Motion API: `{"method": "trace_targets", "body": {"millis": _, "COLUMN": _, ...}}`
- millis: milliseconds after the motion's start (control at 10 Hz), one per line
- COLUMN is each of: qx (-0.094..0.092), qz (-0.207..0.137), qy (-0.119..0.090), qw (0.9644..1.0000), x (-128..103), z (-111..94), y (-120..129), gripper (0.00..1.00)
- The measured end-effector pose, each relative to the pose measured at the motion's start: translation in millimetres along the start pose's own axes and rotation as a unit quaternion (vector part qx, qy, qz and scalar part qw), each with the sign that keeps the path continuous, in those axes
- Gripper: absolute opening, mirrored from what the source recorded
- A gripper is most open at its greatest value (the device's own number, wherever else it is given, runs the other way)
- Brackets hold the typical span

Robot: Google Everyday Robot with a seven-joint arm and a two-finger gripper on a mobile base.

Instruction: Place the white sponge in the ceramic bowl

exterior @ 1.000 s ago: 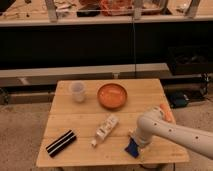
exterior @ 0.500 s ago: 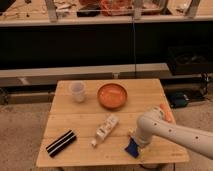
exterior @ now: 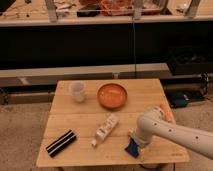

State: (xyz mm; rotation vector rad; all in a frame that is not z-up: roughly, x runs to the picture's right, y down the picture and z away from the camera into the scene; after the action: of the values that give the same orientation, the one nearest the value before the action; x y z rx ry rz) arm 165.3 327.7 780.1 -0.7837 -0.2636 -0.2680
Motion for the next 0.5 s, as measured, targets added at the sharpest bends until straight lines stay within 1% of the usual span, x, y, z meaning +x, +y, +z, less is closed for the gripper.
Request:
{"method": "trace_targets", "body": {"millis": 100, "qx": 0.0, "qz": 0.001, "qy": 0.0, "qw": 1.0, "x": 0.1, "z": -1.0, "y": 0.0, "gripper": 0.47}}
{"method": "trace_targets", "body": {"millis": 300, "qx": 0.001, "qz": 0.0, "qy": -0.001, "qw": 1.0, "x": -1.1, "z": -5.3, "y": -1.8, "gripper": 0.29}}
{"method": "trace_targets", "body": {"millis": 500, "qx": -0.001, "qz": -0.002, "qy": 0.0, "qw": 1.0, "x": -1.0, "z": -8.7, "y": 0.3, "gripper": 0.07}}
